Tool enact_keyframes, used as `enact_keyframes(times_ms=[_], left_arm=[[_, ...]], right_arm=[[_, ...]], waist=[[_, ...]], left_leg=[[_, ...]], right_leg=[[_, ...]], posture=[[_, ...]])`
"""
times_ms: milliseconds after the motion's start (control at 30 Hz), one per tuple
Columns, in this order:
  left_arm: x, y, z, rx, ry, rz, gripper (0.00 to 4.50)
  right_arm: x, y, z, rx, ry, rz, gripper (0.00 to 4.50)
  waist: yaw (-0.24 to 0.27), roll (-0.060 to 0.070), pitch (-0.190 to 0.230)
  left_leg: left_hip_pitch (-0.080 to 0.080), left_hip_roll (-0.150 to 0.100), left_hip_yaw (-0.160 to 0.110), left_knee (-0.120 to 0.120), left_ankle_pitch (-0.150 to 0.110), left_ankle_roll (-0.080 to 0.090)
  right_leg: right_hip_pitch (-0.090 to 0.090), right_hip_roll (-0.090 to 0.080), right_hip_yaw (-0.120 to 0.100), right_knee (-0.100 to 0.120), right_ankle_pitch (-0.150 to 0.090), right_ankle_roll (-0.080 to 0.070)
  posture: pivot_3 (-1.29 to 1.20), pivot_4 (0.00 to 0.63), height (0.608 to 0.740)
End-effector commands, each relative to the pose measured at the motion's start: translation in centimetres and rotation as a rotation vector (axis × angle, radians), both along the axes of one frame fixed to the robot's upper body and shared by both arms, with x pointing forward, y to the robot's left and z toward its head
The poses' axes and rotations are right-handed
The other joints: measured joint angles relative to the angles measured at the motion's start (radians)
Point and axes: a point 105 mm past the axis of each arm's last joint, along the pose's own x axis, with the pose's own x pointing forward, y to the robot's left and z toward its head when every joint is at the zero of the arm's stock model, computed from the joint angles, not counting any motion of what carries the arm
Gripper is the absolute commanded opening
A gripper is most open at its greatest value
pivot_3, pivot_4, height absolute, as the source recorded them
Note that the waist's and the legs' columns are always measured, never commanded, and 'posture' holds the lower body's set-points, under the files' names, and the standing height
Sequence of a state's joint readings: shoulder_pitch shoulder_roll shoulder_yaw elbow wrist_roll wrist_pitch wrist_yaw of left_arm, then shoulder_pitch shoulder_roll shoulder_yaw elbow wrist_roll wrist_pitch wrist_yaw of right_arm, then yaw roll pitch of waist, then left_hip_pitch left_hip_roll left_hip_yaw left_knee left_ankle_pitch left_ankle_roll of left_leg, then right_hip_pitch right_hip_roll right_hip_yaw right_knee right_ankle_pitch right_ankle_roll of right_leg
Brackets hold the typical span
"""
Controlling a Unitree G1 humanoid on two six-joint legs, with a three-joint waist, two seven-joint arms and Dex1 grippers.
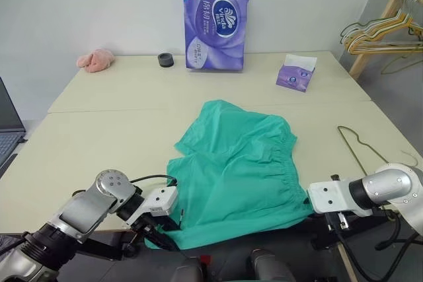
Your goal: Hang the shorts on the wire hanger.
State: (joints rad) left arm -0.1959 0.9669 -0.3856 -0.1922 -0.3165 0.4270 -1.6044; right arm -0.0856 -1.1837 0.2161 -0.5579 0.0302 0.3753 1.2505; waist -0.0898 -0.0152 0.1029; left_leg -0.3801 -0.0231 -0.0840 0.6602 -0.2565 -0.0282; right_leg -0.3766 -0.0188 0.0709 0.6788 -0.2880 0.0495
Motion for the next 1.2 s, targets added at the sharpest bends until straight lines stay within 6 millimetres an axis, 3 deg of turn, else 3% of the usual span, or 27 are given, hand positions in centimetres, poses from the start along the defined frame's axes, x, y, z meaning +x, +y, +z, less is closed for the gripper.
enact_keyframes(times_ms=[33,167,233,367,467,567,733,867,1000,1200], left_arm=[[-0.2,-0.4,1.3,-0.030,0.002,-0.003,2.74],[-0.4,-1.0,2.2,-0.066,0.017,0.015,3.97],[-0.1,-1.3,2.5,-0.087,-0.005,0.028,4.45],[1.4,-2.1,3.3,-0.133,-0.065,0.086,4.45],[4.1,-3.1,4.7,-0.204,-0.174,0.177,4.45],[6.9,-4.5,6.8,-0.298,-0.329,0.246,4.45],[9.1,-6.6,10.3,-0.450,-0.528,0.259,4.45],[9.6,-8.0,11.5,-0.509,-0.609,0.230,4.45],[9.2,-8.9,11.9,-0.534,-0.557,0.180,4.45],[9.7,-9.1,11.3,-0.495,-0.568,0.136,4.45]], right_arm=[[0.0,0.1,1.0,0.013,-0.024,0.051,3.06],[0.3,0.3,2.2,0.074,-0.032,0.040,4.44],[0.4,0.4,3.0,0.112,-0.030,0.017,4.50],[0.9,0.8,5.4,0.245,-0.021,-0.059,4.50],[3.3,1.1,7.6,0.444,-0.101,-0.225,4.50],[5.8,0.1,8.5,0.608,-0.207,-0.438,4.50],[7.8,-4.6,6.6,0.637,-0.398,-0.873,4.50],[7.6,-7.9,5.5,0.661,-0.478,-1.151,4.50],[6.0,-11.9,4.7,0.640,-0.537,-1.405,4.50],[3.5,-15.7,3.3,0.521,-0.542,-1.562,4.50]], waist=[[0.000,0.000,0.000],[0.000,0.000,0.000],[0.000,-0.001,0.001],[0.001,-0.001,0.001],[0.001,-0.003,0.002],[0.005,-0.005,0.002],[0.007,-0.005,0.002],[0.004,-0.004,0.002],[-0.007,-0.002,0.001],[-0.025,-0.002,0.001]], left_leg=[[0.000,0.000,0.000,0.000,0.000,0.000],[0.000,0.000,0.000,0.000,0.000,0.000],[0.000,0.000,0.000,0.000,0.000,0.000],[0.000,0.000,0.000,0.000,0.000,0.000],[0.001,0.000,-0.001,0.001,0.000,0.000],[0.000,0.000,-0.002,0.001,0.000,0.000],[-0.002,-0.002,-0.001,0.001,-0.001,-0.001],[-0.002,-0.002,0.000,0.000,-0.001,-0.001],[0.000,-0.002,0.002,0.001,-0.001,-0.001],[0.000,-0.002,0.004,0.001,-0.001,-0.001]], right_leg=[[0.000,0.000,0.000,0.000,0.000,0.000],[0.000,0.000,0.000,0.000,0.000,0.000],[0.000,0.000,0.000,0.000,0.000,0.000],[0.001,0.000,0.000,0.000,0.000,0.000],[0.002,0.000,0.000,0.000,0.000,0.000],[0.002,0.000,-0.001,-0.001,0.001,0.001],[0.001,0.000,0.001,-0.002,0.002,0.000],[0.000,0.000,0.002,-0.001,0.002,0.000],[0.001,0.002,0.003,0.000,0.001,0.002],[0.001,0.004,0.003,-0.001,0.001,0.002]], posture=[[-0.14,0.062,0.740],[-0.14,0.062,0.740],[-0.14,0.062,0.740],[-0.15,0.065,0.740],[-0.14,0.066,0.740],[-0.14,0.065,0.740],[-0.16,0.063,0.740],[-0.18,0.064,0.740],[-0.20,0.067,0.740],[-0.22,0.073,0.740]])
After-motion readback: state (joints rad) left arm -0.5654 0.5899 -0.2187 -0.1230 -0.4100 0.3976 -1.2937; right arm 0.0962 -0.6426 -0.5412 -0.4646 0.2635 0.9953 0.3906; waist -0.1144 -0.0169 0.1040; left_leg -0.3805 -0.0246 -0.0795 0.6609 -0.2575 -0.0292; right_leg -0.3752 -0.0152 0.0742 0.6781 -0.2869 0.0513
